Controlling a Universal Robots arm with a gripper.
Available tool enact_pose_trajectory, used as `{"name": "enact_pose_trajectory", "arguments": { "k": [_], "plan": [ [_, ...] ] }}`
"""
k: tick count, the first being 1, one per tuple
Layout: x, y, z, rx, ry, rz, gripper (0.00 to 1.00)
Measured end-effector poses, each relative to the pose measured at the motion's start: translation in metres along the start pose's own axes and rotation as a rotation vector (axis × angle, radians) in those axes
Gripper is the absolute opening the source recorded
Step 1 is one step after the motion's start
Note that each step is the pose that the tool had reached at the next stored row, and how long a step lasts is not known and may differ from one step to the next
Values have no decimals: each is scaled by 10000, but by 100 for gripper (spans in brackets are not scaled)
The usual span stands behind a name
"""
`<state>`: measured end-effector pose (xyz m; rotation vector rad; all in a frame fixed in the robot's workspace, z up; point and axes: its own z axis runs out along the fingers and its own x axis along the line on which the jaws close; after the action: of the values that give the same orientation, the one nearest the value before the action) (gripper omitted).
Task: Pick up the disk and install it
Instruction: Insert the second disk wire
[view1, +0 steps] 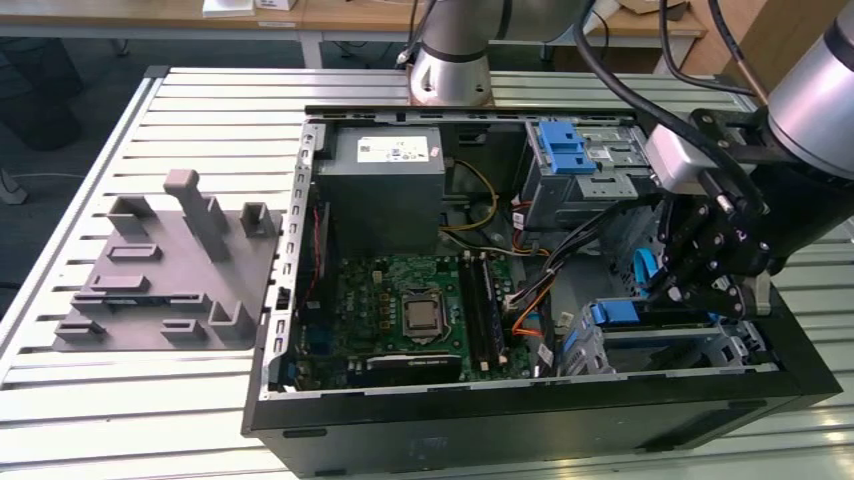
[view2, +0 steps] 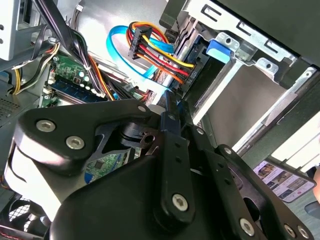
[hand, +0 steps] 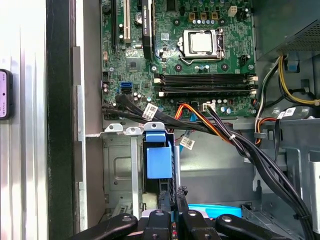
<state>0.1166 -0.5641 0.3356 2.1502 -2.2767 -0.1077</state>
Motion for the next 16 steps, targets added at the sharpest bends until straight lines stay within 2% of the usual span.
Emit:
{"name": "enact_pose_trajectory", "arguments": {
  "k": [16],
  "plan": [
    [28, -13, 49, 0, -2, 0, 16]
  ]
}}
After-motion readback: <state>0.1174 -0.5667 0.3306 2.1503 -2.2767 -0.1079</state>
